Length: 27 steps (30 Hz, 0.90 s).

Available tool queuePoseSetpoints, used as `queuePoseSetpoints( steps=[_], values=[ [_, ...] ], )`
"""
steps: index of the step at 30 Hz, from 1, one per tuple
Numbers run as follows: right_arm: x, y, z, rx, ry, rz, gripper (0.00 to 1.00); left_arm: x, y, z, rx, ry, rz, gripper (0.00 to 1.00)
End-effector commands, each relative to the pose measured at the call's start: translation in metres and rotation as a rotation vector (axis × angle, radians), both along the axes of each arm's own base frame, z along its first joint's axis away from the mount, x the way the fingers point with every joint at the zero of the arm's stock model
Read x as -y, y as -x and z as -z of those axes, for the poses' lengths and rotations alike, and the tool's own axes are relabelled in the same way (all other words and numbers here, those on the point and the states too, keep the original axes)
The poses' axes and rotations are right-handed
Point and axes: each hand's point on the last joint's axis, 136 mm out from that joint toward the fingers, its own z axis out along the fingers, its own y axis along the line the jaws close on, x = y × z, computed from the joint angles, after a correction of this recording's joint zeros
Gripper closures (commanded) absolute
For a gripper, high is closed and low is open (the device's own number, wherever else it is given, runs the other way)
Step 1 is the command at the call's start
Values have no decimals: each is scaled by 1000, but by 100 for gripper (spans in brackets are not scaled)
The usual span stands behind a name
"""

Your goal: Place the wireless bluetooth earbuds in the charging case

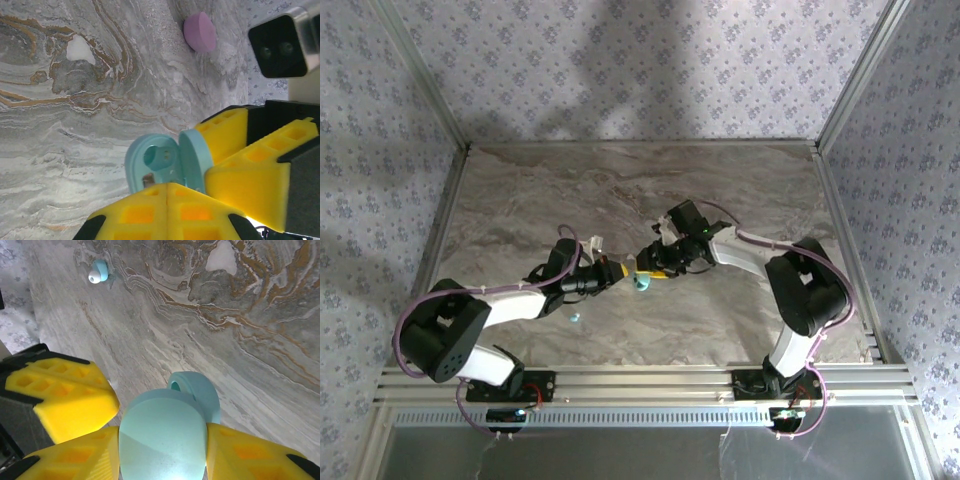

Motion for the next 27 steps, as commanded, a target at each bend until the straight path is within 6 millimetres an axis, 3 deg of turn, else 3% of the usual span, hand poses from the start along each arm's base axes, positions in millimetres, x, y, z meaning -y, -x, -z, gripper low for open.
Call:
queuePoseSetpoints(
  steps=[1,21,27],
  values=[
    [-13,3,1,-45,-64,0,54,4,-1,-4,11,21,18,95],
    [-25,-1,33,-119,-113,54,54,6,0,30,-47,-19,32,98],
    [-22,0,42,-126,-94,67,45,10,0,37,-59,-25,42,97]
  ],
)
